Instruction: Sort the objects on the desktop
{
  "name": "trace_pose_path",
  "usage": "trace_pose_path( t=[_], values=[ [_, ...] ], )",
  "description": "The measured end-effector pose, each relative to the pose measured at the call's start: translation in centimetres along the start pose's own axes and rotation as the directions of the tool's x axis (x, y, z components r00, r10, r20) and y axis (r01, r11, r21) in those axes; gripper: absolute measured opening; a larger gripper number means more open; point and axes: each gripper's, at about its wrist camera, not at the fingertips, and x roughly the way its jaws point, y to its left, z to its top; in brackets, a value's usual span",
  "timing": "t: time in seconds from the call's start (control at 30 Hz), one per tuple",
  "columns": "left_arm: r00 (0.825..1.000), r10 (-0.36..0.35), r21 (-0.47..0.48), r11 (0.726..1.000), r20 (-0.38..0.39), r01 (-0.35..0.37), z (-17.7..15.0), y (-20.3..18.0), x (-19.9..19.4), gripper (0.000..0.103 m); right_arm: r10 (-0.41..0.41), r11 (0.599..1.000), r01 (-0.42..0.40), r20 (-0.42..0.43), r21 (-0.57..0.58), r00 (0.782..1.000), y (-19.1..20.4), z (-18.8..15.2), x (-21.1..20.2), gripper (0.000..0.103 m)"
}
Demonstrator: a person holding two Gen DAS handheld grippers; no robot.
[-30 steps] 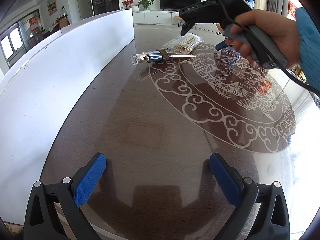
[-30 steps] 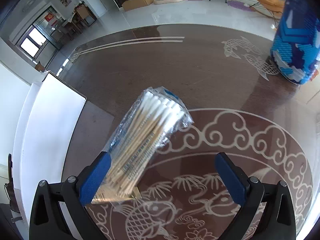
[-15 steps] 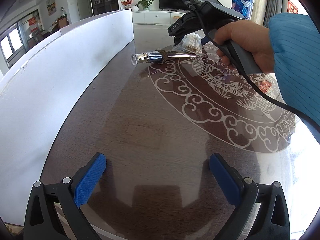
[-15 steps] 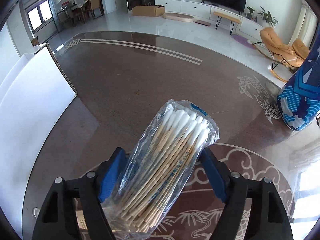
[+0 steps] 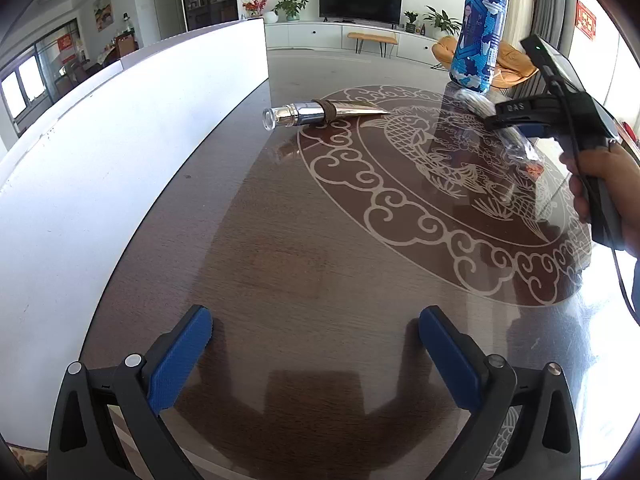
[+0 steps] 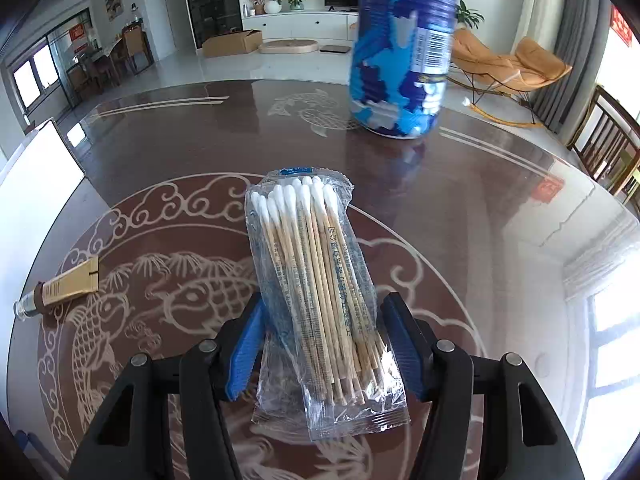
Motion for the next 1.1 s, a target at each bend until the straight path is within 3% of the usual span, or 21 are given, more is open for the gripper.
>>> trace_pose_path(
  t=[0.3, 0.33, 0.4, 0.6, 0.73, 0.8, 0.87, 1.03, 1.1],
  values=[
    [1.000, 0.000, 0.000, 1.000, 0.000, 0.000, 0.0, 0.1, 0.0, 0.103, -0.070, 0.994, 0.067, 0.023, 0.086, 0.997, -8.4, -8.4, -5.7, 0.062],
    [1.000, 0.000, 0.000, 1.000, 0.000, 0.000, -0.1, 0.1, 0.0, 0.103, -0.072, 0.994, 0.070, 0.024, 0.089, 0.997, -8.8, -9.0, -6.0, 0.064],
    [1.000, 0.000, 0.000, 1.000, 0.000, 0.000, 0.0, 0.1, 0.0, 0.103, -0.079, 0.993, 0.077, 0.012, 0.091, 0.997, -9.1, -10.5, -7.0, 0.084],
    [1.000, 0.000, 0.000, 1.000, 0.001, 0.000, 0.0, 0.1, 0.0, 0.103, -0.133, 0.991, 0.135, 0.058, -0.015, 0.989, -8.0, -12.2, -8.9, 0.089],
    [1.000, 0.001, -0.001, 1.000, 0.001, -0.001, -0.1, 0.1, 0.0, 0.103, -0.154, 0.981, 0.172, 0.173, -0.094, 0.973, -5.6, -11.5, -11.1, 0.090],
    [1.000, 0.001, -0.001, 1.000, 0.001, -0.001, 0.0, 0.1, 0.0, 0.103, -0.136, 0.977, 0.172, 0.248, -0.130, 0.959, -4.0, -10.5, -12.3, 0.100],
    [1.000, 0.001, -0.001, 1.000, 0.001, -0.001, 0.0, 0.1, 0.0, 0.103, -0.092, 0.973, 0.149, 0.293, -0.179, 0.952, -2.0, -8.7, -12.2, 0.103],
    [1.000, 0.001, -0.001, 1.000, 0.001, -0.001, -0.1, 0.1, 0.0, 0.103, 0.057, 0.956, 0.007, 0.209, -0.292, 0.976, 4.1, -3.2, -8.1, 0.103],
    [1.000, 0.001, -0.001, 1.000, 0.001, -0.001, -0.1, 0.1, 0.0, 0.103, 0.069, 0.946, -0.017, 0.151, -0.325, 0.986, 6.8, -1.3, -5.9, 0.103]
  ],
)
